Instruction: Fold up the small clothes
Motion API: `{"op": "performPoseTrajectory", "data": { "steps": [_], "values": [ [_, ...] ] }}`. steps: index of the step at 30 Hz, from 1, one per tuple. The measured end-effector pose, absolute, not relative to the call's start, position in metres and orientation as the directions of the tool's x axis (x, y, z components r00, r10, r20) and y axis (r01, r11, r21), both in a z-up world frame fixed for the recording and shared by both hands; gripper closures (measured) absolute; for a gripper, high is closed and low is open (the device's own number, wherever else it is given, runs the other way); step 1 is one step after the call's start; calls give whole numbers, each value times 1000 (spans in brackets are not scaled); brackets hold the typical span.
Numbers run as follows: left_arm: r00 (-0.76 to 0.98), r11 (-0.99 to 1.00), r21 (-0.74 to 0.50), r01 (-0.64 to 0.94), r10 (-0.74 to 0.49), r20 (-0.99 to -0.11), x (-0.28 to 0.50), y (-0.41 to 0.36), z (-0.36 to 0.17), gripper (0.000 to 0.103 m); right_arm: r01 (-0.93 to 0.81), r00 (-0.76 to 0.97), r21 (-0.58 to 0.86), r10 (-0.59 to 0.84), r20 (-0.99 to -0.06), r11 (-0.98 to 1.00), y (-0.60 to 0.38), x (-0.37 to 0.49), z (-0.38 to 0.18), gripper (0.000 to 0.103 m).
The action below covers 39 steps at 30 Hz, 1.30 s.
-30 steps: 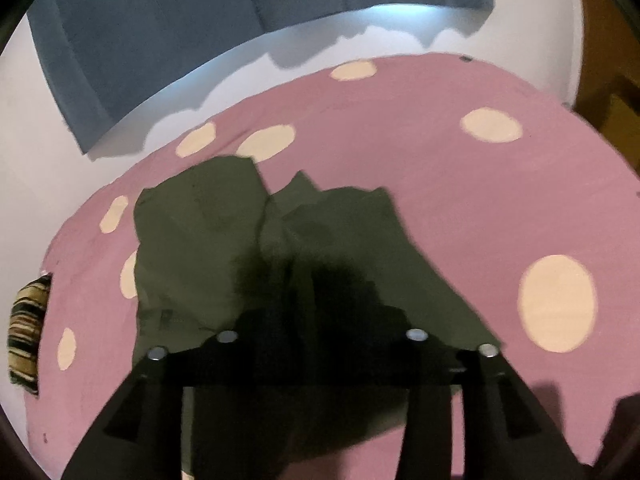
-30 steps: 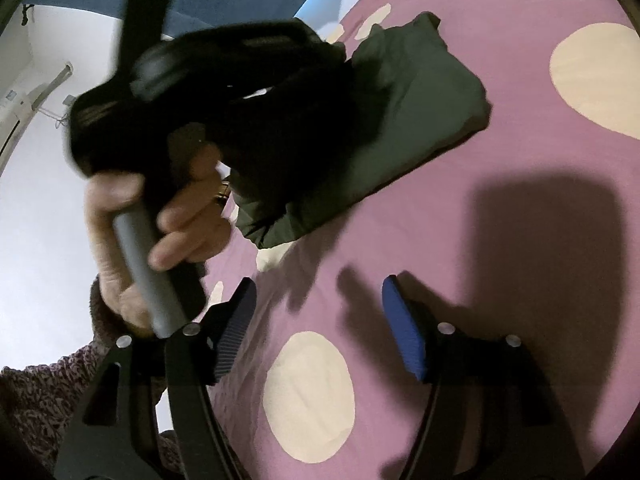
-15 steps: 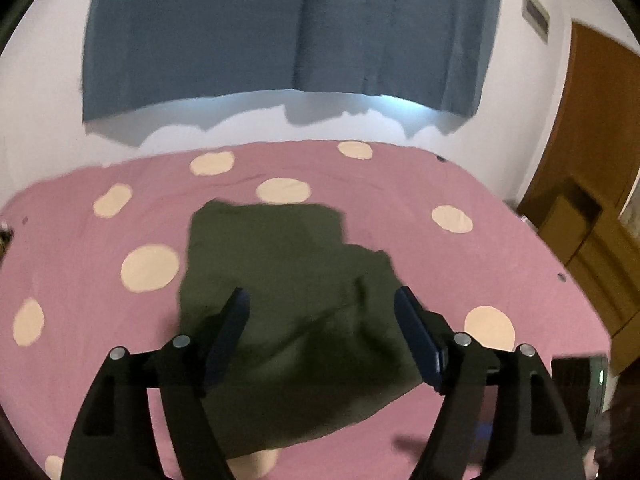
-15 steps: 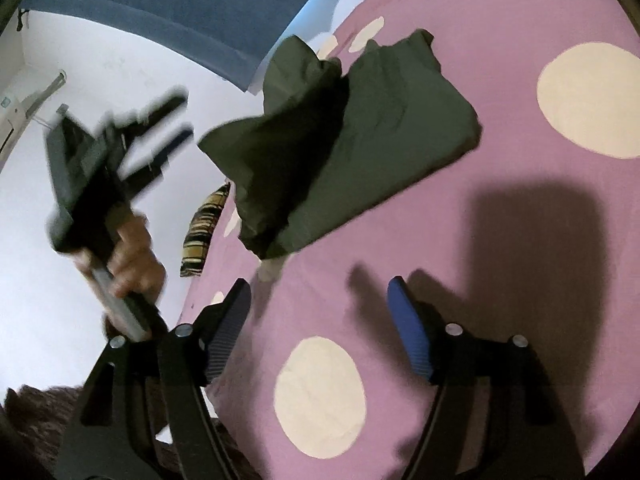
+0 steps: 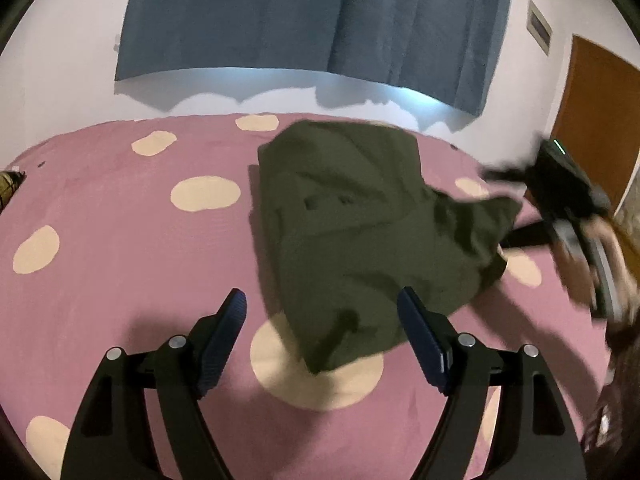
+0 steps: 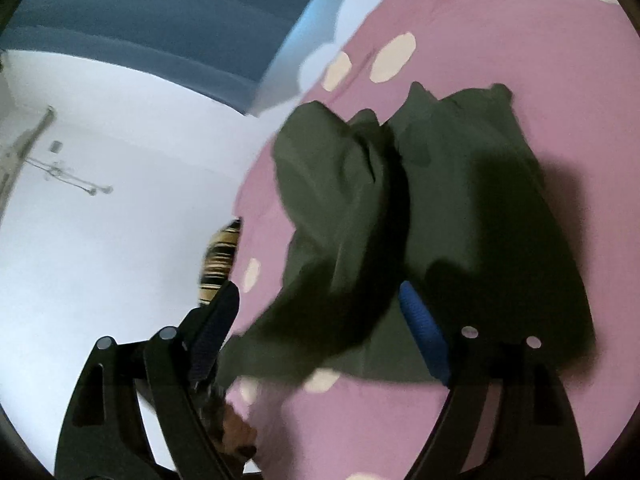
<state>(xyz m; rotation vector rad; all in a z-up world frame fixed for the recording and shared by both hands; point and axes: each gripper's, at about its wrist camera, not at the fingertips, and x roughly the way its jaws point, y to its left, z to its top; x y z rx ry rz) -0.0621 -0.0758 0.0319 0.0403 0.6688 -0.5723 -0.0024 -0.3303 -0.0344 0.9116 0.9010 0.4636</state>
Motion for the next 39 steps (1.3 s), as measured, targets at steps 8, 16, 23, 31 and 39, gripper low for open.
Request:
{"op": "performPoseTrajectory", "data": {
  "steps": [8, 16, 23, 31, 39],
  "values": [
    [614, 848, -99, 520, -452, -647, -56, -90, 7, 26, 48, 449, 762, 667, -595, 646, -310, 55, -42, 41],
    [578, 848, -129, 515, -454, -678, -51, -94, -7, 26, 7, 402, 666, 608, -685, 746, -290, 68, -32, 93],
    [597, 868, -101, 486, -414, -687, -44, -98, -9, 26, -107, 465, 666, 629, -623, 739, -277, 71, 17, 98],
    [602, 878, -128, 462, -416, -681, -29, -98, -4, 21, -184, 531, 642, 625, -573, 745, -286, 69, 60, 99],
    [620, 856, -6, 517, -379, -687, -32, -123, -12, 20, -24, 534, 733, 629, -565, 680, -360, 56, -14, 99]
  ]
}}
